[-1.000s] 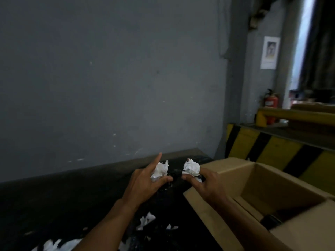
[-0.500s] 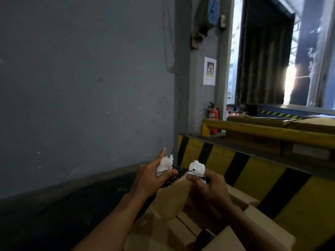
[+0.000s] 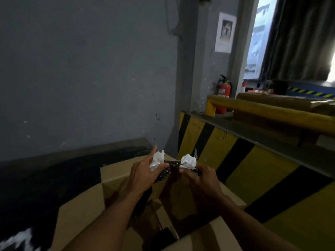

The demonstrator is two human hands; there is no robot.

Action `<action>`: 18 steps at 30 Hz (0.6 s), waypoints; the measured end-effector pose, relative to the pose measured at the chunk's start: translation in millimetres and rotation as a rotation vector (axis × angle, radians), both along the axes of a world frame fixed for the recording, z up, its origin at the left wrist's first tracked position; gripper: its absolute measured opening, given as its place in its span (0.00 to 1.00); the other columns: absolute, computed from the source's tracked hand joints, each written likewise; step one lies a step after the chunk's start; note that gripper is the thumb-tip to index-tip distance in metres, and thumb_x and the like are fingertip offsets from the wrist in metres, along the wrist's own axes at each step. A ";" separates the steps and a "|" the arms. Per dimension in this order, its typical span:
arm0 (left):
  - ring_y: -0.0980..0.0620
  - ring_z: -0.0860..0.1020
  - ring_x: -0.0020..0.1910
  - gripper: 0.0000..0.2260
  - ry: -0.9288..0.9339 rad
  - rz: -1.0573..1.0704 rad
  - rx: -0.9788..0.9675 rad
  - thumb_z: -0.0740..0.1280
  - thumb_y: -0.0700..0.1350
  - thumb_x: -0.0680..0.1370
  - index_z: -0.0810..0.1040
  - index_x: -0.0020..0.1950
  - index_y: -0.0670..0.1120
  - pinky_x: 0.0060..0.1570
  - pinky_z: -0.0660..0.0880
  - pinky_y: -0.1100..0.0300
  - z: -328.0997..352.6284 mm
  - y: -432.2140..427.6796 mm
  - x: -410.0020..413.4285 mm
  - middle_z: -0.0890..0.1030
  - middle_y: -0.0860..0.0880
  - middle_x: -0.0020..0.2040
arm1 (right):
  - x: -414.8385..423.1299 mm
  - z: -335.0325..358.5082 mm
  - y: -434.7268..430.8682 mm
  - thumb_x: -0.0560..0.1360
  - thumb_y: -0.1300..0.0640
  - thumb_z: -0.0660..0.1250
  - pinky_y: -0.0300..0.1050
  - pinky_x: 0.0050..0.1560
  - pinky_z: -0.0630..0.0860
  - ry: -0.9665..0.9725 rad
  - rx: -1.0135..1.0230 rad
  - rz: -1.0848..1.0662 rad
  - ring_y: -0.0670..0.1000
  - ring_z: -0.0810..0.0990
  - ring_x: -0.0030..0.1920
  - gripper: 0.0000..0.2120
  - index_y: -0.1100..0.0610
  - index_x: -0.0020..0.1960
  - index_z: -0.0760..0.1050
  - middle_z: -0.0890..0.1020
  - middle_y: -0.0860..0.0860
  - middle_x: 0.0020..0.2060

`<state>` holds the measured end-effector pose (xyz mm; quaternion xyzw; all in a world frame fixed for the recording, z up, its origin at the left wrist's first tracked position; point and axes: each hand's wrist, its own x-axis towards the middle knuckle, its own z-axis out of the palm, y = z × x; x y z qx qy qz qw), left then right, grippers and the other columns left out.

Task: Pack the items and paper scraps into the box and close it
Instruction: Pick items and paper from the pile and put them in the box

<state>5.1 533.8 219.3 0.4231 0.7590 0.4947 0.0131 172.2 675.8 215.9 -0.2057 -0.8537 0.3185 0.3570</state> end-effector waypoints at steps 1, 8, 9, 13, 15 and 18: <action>0.52 0.78 0.59 0.41 -0.006 0.023 -0.033 0.64 0.74 0.66 0.57 0.75 0.62 0.58 0.77 0.52 -9.1 0.9 -3.1 0.79 0.50 0.64 | -4.6 -7.4 3.8 0.73 0.43 0.70 0.31 0.32 0.73 -0.005 -0.012 0.008 0.37 0.79 0.36 0.08 0.47 0.47 0.81 0.82 0.40 0.36; 0.47 0.73 0.66 0.37 -0.068 0.091 -0.209 0.68 0.66 0.71 0.57 0.76 0.61 0.65 0.70 0.52 -54.7 0.0 -24.2 0.73 0.51 0.70 | -42.9 -50.1 22.2 0.72 0.39 0.68 0.29 0.44 0.72 -0.155 -0.074 0.075 0.38 0.80 0.45 0.16 0.48 0.52 0.82 0.84 0.42 0.45; 0.47 0.72 0.67 0.37 -0.076 0.086 -0.228 0.68 0.64 0.71 0.56 0.76 0.61 0.65 0.69 0.52 -58.5 1.2 -28.8 0.72 0.50 0.70 | -47.3 -56.4 24.5 0.72 0.38 0.68 0.34 0.49 0.74 -0.169 -0.085 0.076 0.40 0.80 0.49 0.17 0.48 0.53 0.82 0.84 0.42 0.49; 0.46 0.73 0.66 0.37 -0.069 0.112 -0.295 0.67 0.68 0.70 0.57 0.76 0.62 0.64 0.72 0.49 -75.5 9.6 -50.5 0.73 0.51 0.70 | -65.2 -69.1 30.4 0.72 0.41 0.71 0.22 0.47 0.69 -0.223 -0.132 0.131 0.34 0.77 0.50 0.15 0.48 0.54 0.82 0.83 0.40 0.50; 0.49 0.74 0.65 0.38 -0.095 0.080 -0.327 0.65 0.72 0.67 0.60 0.74 0.64 0.64 0.72 0.49 -87.1 13.1 -58.0 0.75 0.53 0.68 | -76.0 -72.1 34.6 0.72 0.40 0.70 0.22 0.48 0.70 -0.261 -0.139 0.147 0.34 0.78 0.49 0.17 0.48 0.56 0.82 0.83 0.40 0.50; 0.50 0.74 0.65 0.38 -0.124 0.047 -0.395 0.63 0.75 0.65 0.61 0.73 0.64 0.63 0.72 0.50 -103.4 12.6 -66.5 0.75 0.56 0.67 | -88.4 -83.0 41.4 0.71 0.37 0.68 0.35 0.52 0.75 -0.353 -0.125 0.150 0.39 0.80 0.51 0.19 0.47 0.55 0.82 0.85 0.43 0.50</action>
